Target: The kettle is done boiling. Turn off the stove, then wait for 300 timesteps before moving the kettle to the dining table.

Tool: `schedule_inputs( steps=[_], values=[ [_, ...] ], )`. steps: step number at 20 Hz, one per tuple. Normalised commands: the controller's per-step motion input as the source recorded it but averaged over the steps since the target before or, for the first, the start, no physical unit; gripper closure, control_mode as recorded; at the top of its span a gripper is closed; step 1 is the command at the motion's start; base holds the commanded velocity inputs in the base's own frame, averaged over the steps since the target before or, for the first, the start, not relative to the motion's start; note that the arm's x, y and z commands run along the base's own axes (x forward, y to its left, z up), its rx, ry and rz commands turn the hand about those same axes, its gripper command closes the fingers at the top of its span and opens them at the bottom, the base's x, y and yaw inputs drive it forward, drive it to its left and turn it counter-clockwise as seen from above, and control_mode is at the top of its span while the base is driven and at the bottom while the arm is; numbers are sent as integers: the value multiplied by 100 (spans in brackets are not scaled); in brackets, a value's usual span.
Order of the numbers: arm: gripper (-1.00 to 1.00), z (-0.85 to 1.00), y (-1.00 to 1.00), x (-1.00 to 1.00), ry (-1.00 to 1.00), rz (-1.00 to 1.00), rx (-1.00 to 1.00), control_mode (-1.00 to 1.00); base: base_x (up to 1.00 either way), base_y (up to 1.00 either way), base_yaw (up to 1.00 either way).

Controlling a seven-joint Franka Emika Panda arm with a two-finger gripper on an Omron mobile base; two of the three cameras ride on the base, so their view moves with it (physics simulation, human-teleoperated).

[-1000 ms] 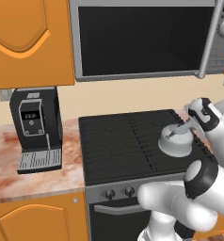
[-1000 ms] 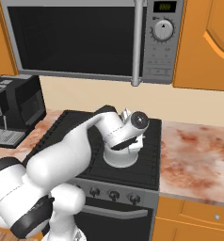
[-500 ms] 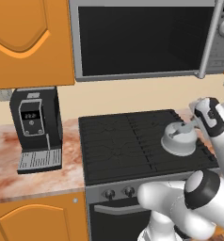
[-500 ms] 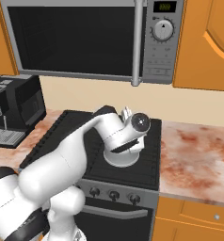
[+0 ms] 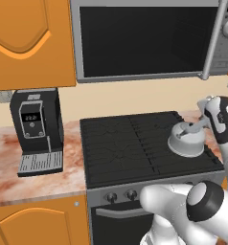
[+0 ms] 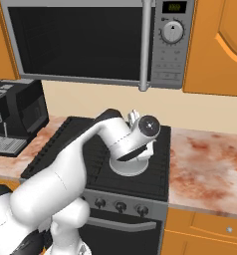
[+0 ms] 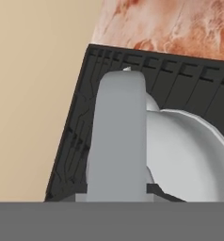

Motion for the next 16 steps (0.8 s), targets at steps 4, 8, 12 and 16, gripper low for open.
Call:
schedule_inputs(
  steps=[4, 8, 12, 16],
  values=[
    [100, 28, -4, -26, 0, 0, 0, -100, 0, 0, 0],
    [100, 24, -2, -25, 0, 0, 0, -100, 0, 0, 0],
    [100, 23, -3, -22, 0, 0, 0, -100, 0, 0, 0],
    [100, 19, -4, -20, 0, 0, 0, -100, 0, 0, 0]
  ],
)
